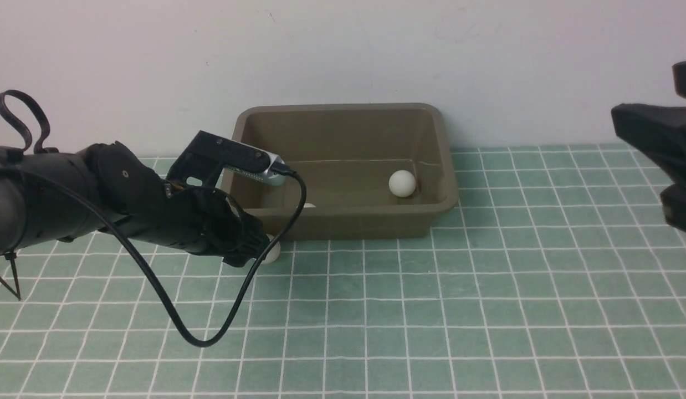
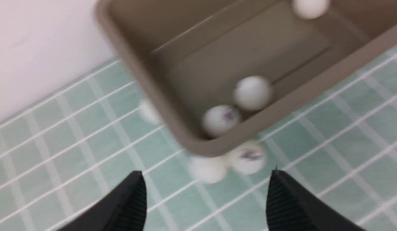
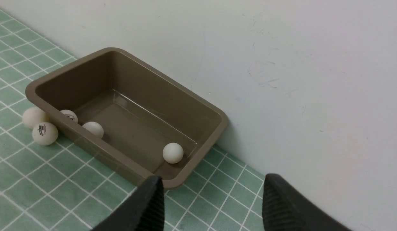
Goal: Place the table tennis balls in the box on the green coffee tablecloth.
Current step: 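Reach for and grasp a ping pong ball on the table beside the basket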
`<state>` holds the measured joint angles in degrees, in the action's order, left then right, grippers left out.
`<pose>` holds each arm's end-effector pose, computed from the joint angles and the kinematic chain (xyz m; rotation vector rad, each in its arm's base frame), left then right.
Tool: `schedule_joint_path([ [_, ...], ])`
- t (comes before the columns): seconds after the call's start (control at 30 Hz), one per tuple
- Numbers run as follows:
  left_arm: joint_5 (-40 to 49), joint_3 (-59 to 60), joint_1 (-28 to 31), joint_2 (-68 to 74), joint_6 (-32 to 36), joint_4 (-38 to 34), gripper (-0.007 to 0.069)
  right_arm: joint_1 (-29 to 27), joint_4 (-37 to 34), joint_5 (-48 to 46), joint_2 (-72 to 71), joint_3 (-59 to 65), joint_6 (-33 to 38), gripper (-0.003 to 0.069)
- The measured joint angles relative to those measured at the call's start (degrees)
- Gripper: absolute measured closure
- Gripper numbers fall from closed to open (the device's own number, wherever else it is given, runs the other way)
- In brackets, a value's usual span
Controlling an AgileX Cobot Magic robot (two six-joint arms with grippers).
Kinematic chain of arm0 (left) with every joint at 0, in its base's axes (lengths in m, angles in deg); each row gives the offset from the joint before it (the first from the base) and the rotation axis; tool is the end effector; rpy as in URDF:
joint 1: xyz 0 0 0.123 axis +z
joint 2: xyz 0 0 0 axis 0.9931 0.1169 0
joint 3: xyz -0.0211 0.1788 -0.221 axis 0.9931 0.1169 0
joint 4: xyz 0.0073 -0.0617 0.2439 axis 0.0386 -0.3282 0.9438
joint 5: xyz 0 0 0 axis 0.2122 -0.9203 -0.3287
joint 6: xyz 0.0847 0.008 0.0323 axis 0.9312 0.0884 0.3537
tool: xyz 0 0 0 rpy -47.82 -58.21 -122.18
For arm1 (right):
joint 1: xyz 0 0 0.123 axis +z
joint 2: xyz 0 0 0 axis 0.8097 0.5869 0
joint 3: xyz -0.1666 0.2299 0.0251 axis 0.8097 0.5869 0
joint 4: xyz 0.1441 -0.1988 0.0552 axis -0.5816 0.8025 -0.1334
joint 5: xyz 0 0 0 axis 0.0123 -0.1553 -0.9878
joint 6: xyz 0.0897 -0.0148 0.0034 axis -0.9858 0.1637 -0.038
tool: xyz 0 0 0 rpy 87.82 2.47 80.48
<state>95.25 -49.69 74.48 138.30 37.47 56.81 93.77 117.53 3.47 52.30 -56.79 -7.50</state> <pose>0.2942 -0.0636 0.2934 0.5973 2.1872 -0.1519 0.1467 0.0802 0.4019 -0.6404 1.8626 -0.0389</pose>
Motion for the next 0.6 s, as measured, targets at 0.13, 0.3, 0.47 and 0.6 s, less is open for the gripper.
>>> schedule_joint_path([
  [0.13,-0.8,0.0,6.8,0.1,5.4,-0.2,0.0174,0.0,0.3,0.0,0.0,0.0,0.0,0.0274],
  [0.3,-4.2,0.0,11.4,2.5,19.5,-9.7,0.0174,0.0,1.0,0.0,0.0,0.0,0.0,0.0274],
  [0.47,-2.8,0.0,11.6,8.5,43.0,-28.8,0.0174,0.0,1.6,0.0,0.0,0.0,0.0,0.0274],
  [0.6,-1.3,0.0,11.6,12.2,54.6,-37.9,0.0174,0.0,2.0,0.0,0.0,0.0,0.0,0.0274],
])
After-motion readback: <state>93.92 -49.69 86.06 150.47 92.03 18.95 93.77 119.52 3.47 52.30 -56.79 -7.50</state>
